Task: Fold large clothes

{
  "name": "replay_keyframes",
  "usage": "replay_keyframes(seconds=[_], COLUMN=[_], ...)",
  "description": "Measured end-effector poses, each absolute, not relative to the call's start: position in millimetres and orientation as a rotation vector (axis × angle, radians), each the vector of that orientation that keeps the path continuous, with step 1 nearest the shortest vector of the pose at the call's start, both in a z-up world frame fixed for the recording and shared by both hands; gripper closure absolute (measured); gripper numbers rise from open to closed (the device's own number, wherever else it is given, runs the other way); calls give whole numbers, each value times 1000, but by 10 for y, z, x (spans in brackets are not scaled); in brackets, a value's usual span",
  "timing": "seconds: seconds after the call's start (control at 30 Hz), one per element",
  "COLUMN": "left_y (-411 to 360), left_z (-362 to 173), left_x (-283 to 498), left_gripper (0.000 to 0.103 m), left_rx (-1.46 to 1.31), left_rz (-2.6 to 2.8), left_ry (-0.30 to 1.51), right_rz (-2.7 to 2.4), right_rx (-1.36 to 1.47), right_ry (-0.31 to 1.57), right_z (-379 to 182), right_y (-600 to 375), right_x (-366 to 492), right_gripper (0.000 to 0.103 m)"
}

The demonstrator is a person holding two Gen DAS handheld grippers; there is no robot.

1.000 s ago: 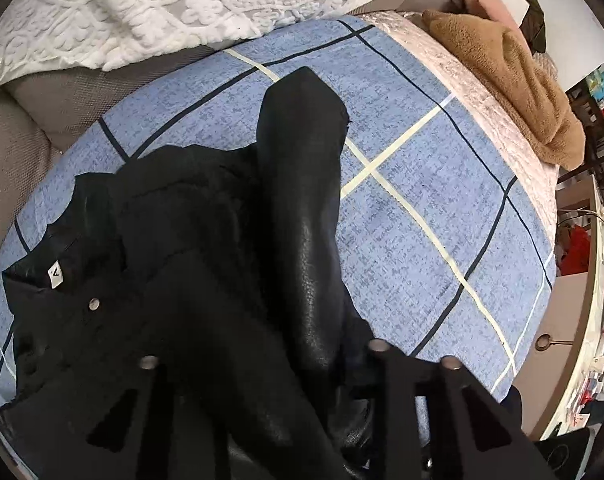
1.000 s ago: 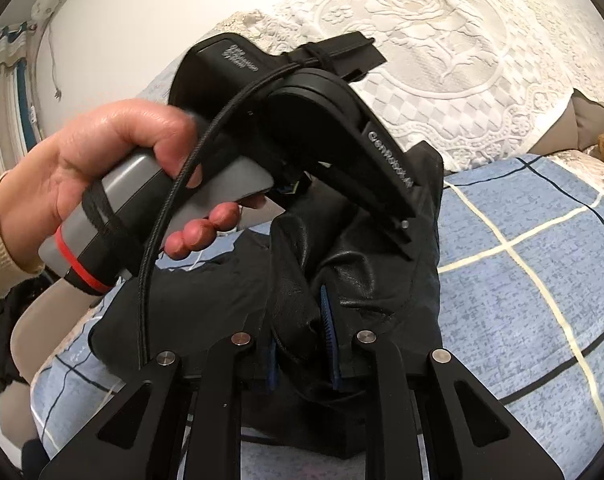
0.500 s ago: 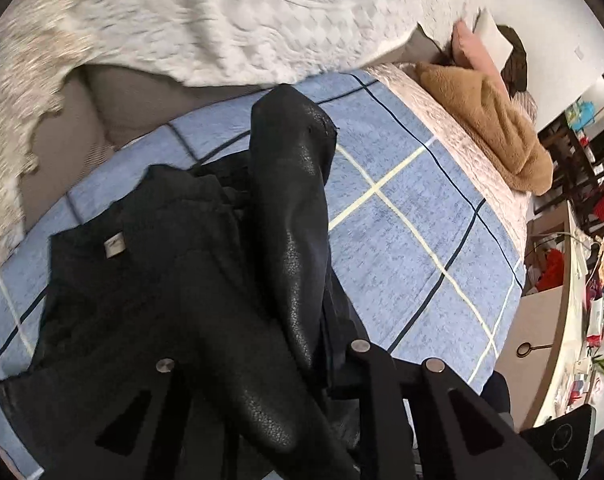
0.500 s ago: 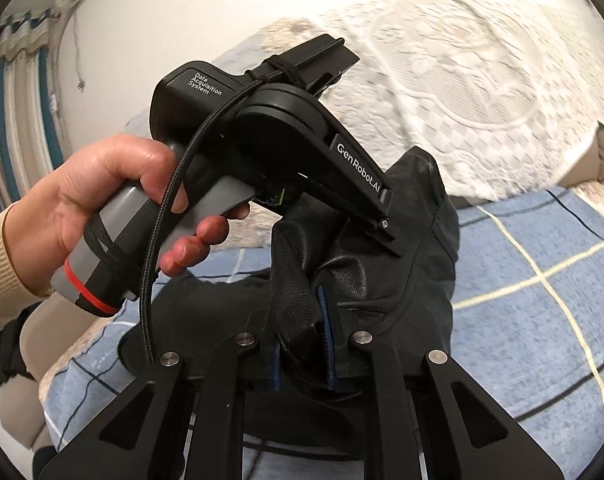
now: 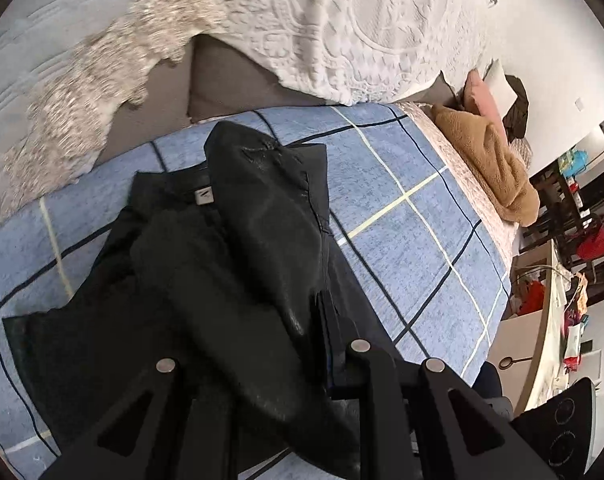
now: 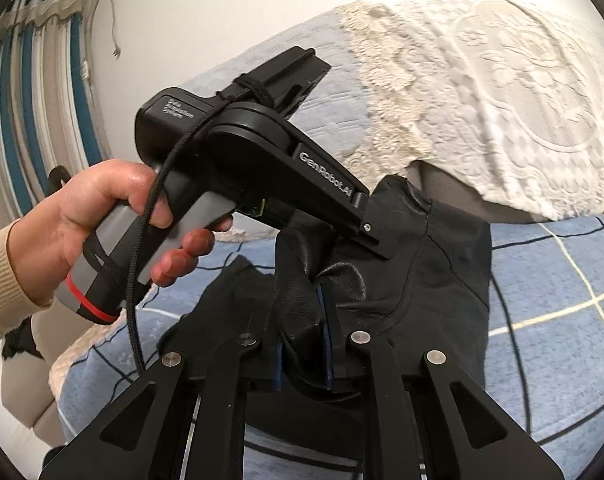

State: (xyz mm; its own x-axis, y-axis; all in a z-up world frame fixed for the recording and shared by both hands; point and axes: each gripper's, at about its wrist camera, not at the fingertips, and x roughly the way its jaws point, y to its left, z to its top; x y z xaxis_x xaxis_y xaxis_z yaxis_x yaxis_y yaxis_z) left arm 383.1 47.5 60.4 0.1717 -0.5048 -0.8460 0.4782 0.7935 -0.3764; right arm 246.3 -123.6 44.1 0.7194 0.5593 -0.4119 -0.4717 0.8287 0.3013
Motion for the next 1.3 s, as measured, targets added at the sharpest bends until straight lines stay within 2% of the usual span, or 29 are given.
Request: replay_keyframes(seconds=[0.5, 0.7, 0.73, 0.77, 0.83, 0.93, 1.03, 1.3], left_y=[1439, 1604, 1601, 1591, 1573, 1553, 1558, 1194], left_z=[619, 361, 272, 176, 27, -111, -187, -360], left_x=[3705, 3680, 3692, 3712, 3724, 3732, 3754, 3746], left_gripper=[86, 86, 82, 70, 58, 54, 31, 30], left_rx=[-194, -191, -201, -222, -250, -232, -303, -247], left_rz=[-730, -731, -734, -748, -766, -755, -780, -799], left_ry=[1155, 1207, 1242, 1276, 1331, 1368, 1396, 1453], right_rz=[643, 658, 655, 654, 649, 653, 659, 664], right_rx=[144, 107, 99, 100, 127, 166, 162, 147], right_ry=[518, 543, 557, 569, 603, 616, 605, 600], right_z=[558, 417, 351, 297, 180, 98, 75, 15], right_y=[-503, -256, -229, -226, -259, -328, -332, -327], right_x=[2510, 2452, 2442, 2438, 2449, 2439, 2383, 2369], right_gripper=[92, 94, 94, 94, 94, 94, 94, 94])
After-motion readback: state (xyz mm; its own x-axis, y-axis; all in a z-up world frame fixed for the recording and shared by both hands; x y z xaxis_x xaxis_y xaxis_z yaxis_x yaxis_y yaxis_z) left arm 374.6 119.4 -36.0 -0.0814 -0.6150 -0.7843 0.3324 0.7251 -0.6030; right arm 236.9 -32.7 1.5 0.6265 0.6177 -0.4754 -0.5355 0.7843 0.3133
